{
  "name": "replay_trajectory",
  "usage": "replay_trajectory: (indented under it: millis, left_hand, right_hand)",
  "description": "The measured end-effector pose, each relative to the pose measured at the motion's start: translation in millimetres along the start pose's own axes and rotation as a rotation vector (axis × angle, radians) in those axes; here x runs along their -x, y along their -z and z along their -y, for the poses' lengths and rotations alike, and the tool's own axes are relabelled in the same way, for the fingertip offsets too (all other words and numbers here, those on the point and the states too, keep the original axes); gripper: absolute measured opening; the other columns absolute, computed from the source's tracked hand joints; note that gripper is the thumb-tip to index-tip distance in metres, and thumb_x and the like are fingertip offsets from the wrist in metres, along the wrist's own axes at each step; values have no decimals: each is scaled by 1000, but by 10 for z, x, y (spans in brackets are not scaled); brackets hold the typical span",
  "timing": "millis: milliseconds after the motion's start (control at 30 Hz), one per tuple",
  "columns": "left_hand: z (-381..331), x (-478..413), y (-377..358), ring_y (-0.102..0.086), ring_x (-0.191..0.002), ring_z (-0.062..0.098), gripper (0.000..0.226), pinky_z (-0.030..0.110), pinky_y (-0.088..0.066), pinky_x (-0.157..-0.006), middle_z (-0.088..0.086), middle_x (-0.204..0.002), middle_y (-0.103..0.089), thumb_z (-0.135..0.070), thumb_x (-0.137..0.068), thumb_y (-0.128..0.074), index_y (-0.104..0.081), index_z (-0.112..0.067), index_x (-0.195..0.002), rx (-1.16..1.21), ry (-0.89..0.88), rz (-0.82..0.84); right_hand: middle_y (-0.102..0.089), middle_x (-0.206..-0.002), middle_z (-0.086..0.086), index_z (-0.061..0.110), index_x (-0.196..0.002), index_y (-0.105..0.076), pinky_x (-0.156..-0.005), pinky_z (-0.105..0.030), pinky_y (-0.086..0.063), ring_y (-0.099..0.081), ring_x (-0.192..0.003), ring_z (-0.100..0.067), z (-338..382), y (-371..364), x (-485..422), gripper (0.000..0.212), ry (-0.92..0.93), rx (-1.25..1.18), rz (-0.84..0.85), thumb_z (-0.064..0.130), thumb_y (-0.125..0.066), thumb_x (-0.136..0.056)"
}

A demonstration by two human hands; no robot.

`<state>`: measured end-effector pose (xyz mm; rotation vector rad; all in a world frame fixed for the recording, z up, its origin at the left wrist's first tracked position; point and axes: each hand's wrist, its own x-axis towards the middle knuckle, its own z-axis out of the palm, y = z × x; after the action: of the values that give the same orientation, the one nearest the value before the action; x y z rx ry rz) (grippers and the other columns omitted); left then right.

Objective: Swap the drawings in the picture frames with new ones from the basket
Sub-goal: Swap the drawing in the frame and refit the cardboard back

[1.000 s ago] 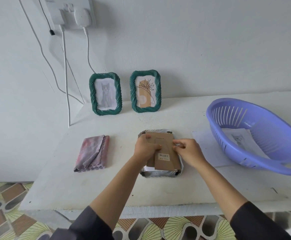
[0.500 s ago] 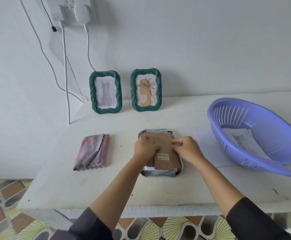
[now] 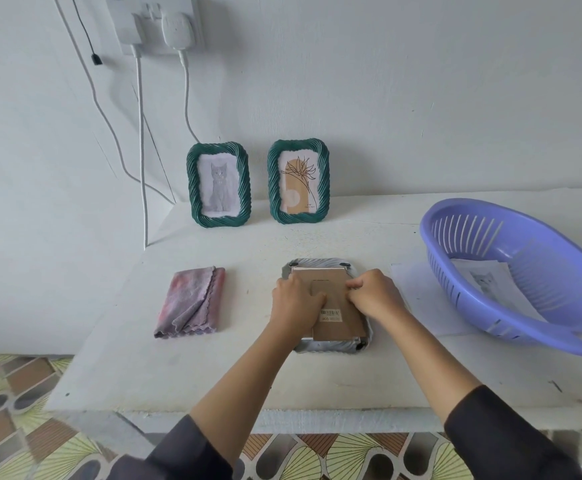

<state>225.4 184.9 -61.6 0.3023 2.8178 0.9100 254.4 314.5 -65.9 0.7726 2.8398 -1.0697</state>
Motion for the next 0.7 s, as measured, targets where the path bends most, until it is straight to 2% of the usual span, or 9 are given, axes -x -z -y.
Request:
replay_trajectory:
  millis: [133,233,400,700]
  left_hand:
    - [18,27,11,-42,-118,33,39,36,-35,-98,20,-122,-53,-27,-91,-51,-54,3,-115,-43,-25,-2]
    - [40,12,9,-42,-118,32,39,36,-35,-98,20,-120,-54,-30,-92,-51,-57,3,-113,-55,-36,10]
    - [99,-45,-23,-46,-114,30,40,36,-36,-94,20,-115,-58,-34,-90,-53,-58,2,-107,-67,-28,-3]
    - [193,-159,-100,-52,-108,32,47,37,-42,-90,18,-115,-56,-42,-85,-58,-59,-1,-108,-79,-1,-20]
  right_hand:
    - [-65,-119,-7,20,-111,-67,-83,-30,-48,-60,-106,-31,16,-35,-8,34,-26,16,-18,11,-51,-82]
    - [-63,-122,-6,22,-117,-64,-83,-29,-46,-59,-109,-30,27,-50,-16,38,-36,34,-23,11,-51,-83]
    - [-64,-120,-6,20,-114,-64,-82,-28,-46,-60,-108,-29,34,-72,-32,34,-41,72,-33,11,-52,-84]
    - [-61,-125,-7,20,-122,-60,-82,-26,-43,-57,-113,-29,44,-100,-58,37,-39,123,-47,12,-53,-86]
